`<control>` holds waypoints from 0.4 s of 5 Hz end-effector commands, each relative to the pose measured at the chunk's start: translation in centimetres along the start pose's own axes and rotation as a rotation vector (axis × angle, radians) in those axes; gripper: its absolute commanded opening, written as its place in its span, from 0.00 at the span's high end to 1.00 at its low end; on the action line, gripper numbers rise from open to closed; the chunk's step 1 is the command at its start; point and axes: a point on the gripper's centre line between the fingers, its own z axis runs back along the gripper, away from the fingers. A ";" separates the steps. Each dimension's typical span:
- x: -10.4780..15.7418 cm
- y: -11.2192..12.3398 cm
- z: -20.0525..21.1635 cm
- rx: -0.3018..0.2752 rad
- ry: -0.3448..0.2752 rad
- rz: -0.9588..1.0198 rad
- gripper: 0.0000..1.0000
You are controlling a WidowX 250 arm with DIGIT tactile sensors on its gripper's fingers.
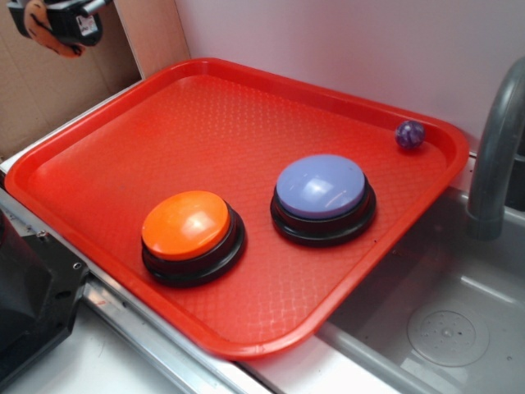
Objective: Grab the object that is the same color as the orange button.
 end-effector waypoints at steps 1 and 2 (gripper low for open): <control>1.8 -0.8 1.1 0.091 -0.093 -0.111 1.00; 2.0 -0.6 0.7 0.085 -0.082 -0.097 1.00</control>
